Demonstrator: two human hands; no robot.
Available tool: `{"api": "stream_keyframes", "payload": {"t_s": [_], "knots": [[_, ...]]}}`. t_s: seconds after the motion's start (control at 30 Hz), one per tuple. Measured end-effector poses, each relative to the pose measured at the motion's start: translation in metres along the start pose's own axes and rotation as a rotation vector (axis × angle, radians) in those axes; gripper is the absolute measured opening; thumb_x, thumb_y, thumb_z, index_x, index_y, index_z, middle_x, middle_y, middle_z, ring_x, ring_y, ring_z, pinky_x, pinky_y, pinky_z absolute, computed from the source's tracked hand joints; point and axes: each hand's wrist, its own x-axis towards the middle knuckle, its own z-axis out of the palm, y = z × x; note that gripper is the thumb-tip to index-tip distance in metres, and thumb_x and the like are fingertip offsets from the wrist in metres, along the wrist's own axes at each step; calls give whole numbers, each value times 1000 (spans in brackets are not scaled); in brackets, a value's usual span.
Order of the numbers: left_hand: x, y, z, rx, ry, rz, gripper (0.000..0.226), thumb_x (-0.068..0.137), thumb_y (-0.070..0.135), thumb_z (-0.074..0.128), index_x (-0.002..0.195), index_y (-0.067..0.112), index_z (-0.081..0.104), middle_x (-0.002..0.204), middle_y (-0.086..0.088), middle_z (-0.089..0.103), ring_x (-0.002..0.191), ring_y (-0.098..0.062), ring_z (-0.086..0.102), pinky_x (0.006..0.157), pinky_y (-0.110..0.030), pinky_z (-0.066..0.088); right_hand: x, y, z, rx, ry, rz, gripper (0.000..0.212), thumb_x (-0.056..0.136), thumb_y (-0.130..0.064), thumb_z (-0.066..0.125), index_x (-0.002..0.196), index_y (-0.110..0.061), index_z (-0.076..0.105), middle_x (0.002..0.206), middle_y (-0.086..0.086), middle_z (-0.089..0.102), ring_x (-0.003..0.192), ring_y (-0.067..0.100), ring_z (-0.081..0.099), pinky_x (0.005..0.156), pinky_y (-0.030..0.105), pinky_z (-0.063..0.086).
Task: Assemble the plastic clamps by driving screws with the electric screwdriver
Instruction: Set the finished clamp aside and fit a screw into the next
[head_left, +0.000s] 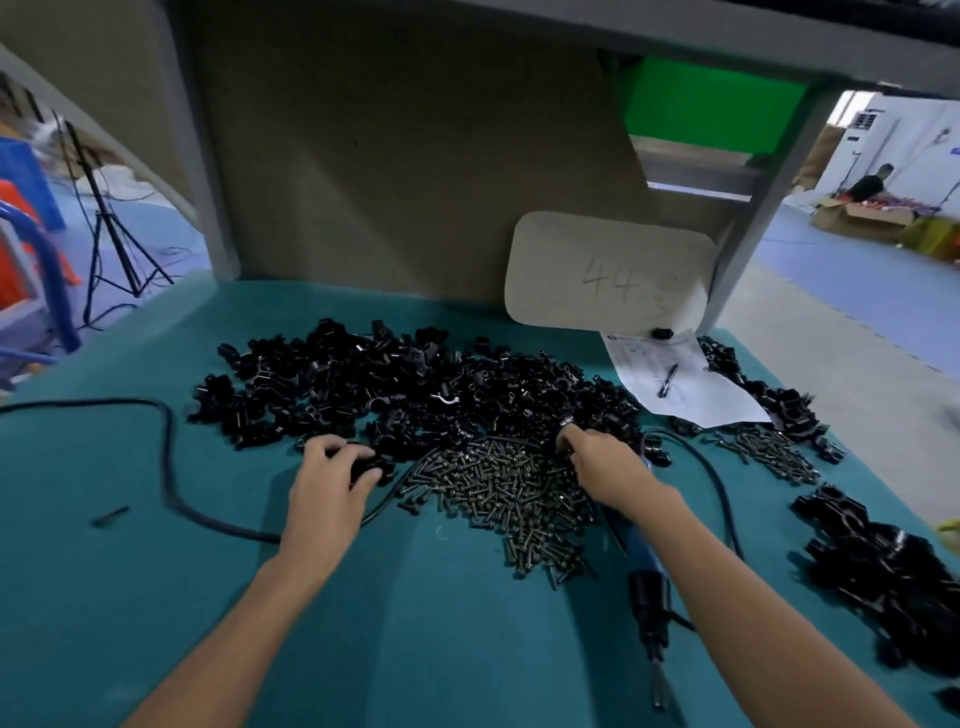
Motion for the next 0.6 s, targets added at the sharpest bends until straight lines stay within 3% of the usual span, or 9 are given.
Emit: {"api": "stream_keyframes", "payload": {"t_s": [0.07, 0.13, 0.23, 0.3, 0.37, 0.43, 0.5, 0.6], "knots": [[0, -1, -2, -73, 35, -11, 28, 98, 28, 64, 120, 12, 68, 137, -7, 44, 95, -15, 52, 87, -32, 45, 3, 4, 0, -14, -2, -3, 26, 107, -9, 44, 132, -9, 51, 117, 17, 62, 97, 32, 59, 78, 38, 47], [-5, 6, -1, -134, 92, 25, 24, 98, 29, 63, 118, 16, 66, 143, -6, 41, 119, -20, 43, 98, -35, 39, 0, 9, 2, -13, 65, 10, 27, 107, -9, 43, 133, -8, 51, 120, 18, 60, 99, 34, 59, 81, 40, 48], [-10, 22, -1, -172, 152, 84, 22, 100, 32, 60, 118, 20, 64, 140, -2, 43, 132, -21, 34, 105, -35, 31, -8, 12, -3, 93, 224, 106, 29, 107, -6, 39, 133, -10, 52, 116, 16, 57, 87, 34, 59, 71, 41, 48], [-11, 34, -3, -364, 78, 13, 22, 101, 34, 56, 120, 23, 59, 124, 4, 57, 117, -13, 52, 99, -34, 45, -14, 8, -11, 390, 288, 193, 29, 110, -10, 35, 126, -13, 58, 109, 17, 60, 80, 32, 61, 63, 42, 49], [-12, 49, -6, -657, -27, -138, 13, 104, 30, 53, 116, 29, 54, 106, 4, 67, 97, -12, 65, 86, -36, 55, -24, 0, -17, 1017, 323, 281, 30, 110, -8, 35, 116, -10, 64, 112, 20, 63, 79, 26, 64, 70, 41, 60], [-14, 61, -4, -922, -125, -269, 20, 105, 19, 51, 116, 36, 54, 98, -4, 73, 82, -14, 69, 74, -30, 57, -39, -14, -21, 1576, 242, 285, 24, 109, -7, 42, 115, -6, 66, 117, 19, 62, 84, 20, 65, 74, 31, 60], [-20, 69, 4, -1089, -243, -364, 34, 106, 8, 47, 117, 37, 62, 94, -5, 75, 73, -12, 67, 66, -24, 55, -55, -28, -16, 1780, 160, 215, 19, 99, -12, 60, 117, -6, 64, 111, 13, 63, 83, 15, 66, 73, 27, 58], [-34, 74, 17, -1142, -348, -415, 38, 99, 1, 56, 117, 32, 69, 92, -4, 71, 70, -9, 64, 66, -23, 53, -72, -51, -2, 1752, 106, 168, 28, 88, -9, 71, 114, -10, 60, 94, 4, 63, 69, 8, 61, 66, 25, 54]]}}
